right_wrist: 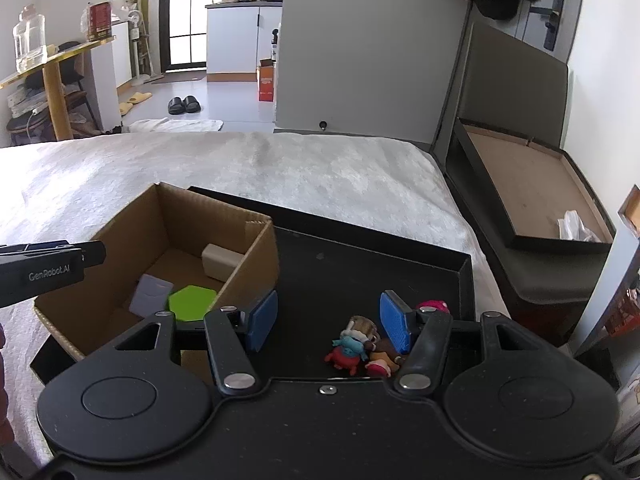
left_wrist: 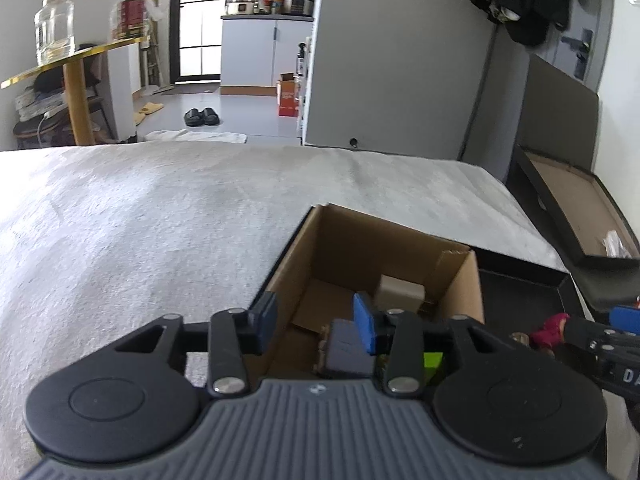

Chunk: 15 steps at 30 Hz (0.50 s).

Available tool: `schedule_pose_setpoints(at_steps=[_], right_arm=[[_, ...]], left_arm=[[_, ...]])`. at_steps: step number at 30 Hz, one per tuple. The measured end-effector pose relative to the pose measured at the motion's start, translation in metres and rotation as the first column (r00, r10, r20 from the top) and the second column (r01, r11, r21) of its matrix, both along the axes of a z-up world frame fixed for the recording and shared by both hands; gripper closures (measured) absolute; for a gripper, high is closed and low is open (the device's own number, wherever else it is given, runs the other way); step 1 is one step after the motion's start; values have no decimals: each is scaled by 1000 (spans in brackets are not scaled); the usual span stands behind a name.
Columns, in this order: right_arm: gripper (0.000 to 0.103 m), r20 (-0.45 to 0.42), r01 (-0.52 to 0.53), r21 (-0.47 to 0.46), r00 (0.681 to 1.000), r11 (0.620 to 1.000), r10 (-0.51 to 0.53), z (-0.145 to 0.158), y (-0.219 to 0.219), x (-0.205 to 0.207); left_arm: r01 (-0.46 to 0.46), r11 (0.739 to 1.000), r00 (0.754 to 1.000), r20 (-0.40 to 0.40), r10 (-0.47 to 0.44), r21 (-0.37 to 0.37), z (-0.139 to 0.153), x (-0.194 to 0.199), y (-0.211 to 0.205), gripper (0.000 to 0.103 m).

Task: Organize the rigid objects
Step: 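Move the right gripper to the brown figurine and close on it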

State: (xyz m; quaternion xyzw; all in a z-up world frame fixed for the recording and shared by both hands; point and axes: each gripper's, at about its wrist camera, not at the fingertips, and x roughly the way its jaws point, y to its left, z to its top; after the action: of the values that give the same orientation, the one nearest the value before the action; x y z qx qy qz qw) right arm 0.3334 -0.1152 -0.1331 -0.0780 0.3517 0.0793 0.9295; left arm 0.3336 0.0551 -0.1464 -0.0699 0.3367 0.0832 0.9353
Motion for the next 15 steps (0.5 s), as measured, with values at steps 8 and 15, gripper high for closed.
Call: schedule_pose_setpoints(at_steps=[8, 15], right_arm=[[46, -31, 11, 33, 999, 999, -10, -20, -17, 4], [46, -66, 9, 68, 998, 998, -4, -39, -36, 12]], left_arm=[[78, 991, 997, -6, -78, 111, -1, 2, -35, 45], [105, 979, 994, -43, -99, 177, -11, 12, -50, 42]])
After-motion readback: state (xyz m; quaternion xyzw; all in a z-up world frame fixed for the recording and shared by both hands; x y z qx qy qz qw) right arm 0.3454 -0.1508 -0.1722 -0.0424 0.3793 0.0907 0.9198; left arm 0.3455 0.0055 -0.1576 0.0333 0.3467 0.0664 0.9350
